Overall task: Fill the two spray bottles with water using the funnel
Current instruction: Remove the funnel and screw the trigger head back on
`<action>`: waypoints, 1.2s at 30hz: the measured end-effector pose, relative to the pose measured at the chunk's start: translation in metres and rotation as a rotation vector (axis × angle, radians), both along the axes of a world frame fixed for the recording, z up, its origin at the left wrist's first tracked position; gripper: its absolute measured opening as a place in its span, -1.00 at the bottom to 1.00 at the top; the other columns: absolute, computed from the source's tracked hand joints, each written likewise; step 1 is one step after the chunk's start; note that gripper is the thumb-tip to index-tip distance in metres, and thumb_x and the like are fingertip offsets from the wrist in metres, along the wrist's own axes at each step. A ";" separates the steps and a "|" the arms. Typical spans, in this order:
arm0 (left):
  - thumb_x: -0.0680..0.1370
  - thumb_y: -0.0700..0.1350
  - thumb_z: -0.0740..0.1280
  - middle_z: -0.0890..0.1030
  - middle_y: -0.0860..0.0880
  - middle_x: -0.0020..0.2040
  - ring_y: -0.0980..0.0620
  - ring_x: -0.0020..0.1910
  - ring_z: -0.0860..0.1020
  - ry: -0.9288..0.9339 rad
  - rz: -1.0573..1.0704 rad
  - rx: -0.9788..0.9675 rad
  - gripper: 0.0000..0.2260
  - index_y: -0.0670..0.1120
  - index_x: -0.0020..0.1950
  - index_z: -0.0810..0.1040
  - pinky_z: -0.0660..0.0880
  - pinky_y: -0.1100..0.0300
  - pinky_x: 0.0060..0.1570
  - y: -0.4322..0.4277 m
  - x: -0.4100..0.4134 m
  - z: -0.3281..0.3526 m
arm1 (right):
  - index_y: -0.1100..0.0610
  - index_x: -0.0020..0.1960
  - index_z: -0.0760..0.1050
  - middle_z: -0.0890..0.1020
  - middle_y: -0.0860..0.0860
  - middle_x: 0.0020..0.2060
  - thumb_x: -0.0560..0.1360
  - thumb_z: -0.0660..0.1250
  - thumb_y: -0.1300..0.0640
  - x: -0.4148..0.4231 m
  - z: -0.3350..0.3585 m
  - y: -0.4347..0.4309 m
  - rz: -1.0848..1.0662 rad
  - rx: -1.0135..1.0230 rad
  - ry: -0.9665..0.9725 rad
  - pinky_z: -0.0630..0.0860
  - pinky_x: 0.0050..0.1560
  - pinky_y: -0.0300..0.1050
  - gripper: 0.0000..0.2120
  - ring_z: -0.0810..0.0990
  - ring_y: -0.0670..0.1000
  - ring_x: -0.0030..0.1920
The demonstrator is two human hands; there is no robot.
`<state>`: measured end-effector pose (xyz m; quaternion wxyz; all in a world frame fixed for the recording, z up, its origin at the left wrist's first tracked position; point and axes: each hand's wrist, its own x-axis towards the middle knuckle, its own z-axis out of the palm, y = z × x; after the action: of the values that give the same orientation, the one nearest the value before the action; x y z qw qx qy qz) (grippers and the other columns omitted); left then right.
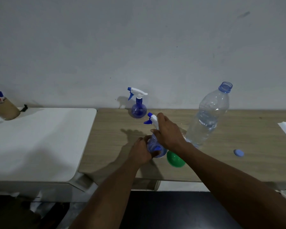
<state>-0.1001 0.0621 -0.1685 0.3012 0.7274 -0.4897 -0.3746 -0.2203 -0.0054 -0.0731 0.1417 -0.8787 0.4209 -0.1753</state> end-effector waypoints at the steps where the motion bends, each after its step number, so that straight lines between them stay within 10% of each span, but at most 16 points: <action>1: 0.21 0.25 0.61 0.65 0.03 0.09 0.04 0.06 0.62 0.026 0.005 0.010 -0.35 0.07 0.21 0.54 0.57 0.00 0.16 -0.001 0.000 0.000 | 0.15 0.18 0.27 0.55 0.13 0.01 0.53 0.38 0.04 0.000 0.000 0.000 -0.012 0.012 -0.015 0.49 -0.19 -0.02 -0.62 0.52 0.09 -0.16; 4: 0.29 0.05 0.67 0.63 0.16 -0.02 0.26 -0.06 0.58 0.047 -0.033 -0.018 -0.52 0.06 0.10 0.55 0.51 0.29 0.04 -0.001 0.001 0.007 | 0.16 0.21 0.26 0.55 0.17 0.04 0.53 0.39 0.05 0.001 0.003 -0.006 -0.085 0.104 -0.068 0.42 -0.20 -0.05 -0.59 0.49 0.09 -0.15; 8: 0.22 0.11 0.68 0.62 0.01 0.15 0.06 0.10 0.60 0.109 -0.075 0.052 -0.27 0.00 0.33 0.54 0.56 0.08 0.19 -0.004 0.005 0.011 | 0.19 0.26 0.32 0.56 0.15 0.09 0.52 0.40 0.00 -0.001 0.017 -0.019 -0.138 0.310 -0.062 0.42 -0.14 -0.06 -0.55 0.50 0.09 -0.07; 18: 0.45 -0.12 0.57 0.66 0.02 0.10 0.12 -0.04 0.65 0.482 -0.195 0.421 -0.48 -0.01 0.38 0.51 0.56 0.35 -0.27 0.002 0.003 0.023 | 0.06 0.23 0.48 0.60 0.02 0.05 0.46 0.43 0.05 -0.017 -0.001 -0.011 -0.161 0.615 -0.361 0.56 0.04 0.03 -0.64 0.58 0.04 0.01; 28: 0.34 -0.09 0.64 0.70 -0.04 0.17 -0.04 0.24 0.62 0.603 -0.258 0.613 -0.42 -0.04 0.32 0.58 0.47 0.00 0.37 0.008 -0.001 0.018 | 0.08 0.11 0.50 0.55 0.00 -0.20 0.47 0.29 0.08 -0.011 -0.023 0.004 -0.306 0.742 -0.460 0.48 -0.16 -0.07 -0.77 0.51 -0.02 -0.25; 36: 0.44 0.01 0.57 0.72 0.01 -0.04 0.08 -0.09 0.65 0.475 -0.334 0.681 -0.60 -0.04 0.24 0.64 0.56 0.23 -0.06 0.013 -0.005 0.036 | 0.16 0.05 0.57 0.63 0.07 -0.27 0.58 0.27 -0.08 -0.015 -0.044 0.009 -0.370 0.768 -0.500 0.46 -0.25 -0.17 -0.70 0.56 -0.01 -0.28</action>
<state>-0.1052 0.0753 -0.1328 0.0843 0.5899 -0.3663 -0.7146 -0.2352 0.0032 -0.1167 0.5186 -0.6043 0.5572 -0.2353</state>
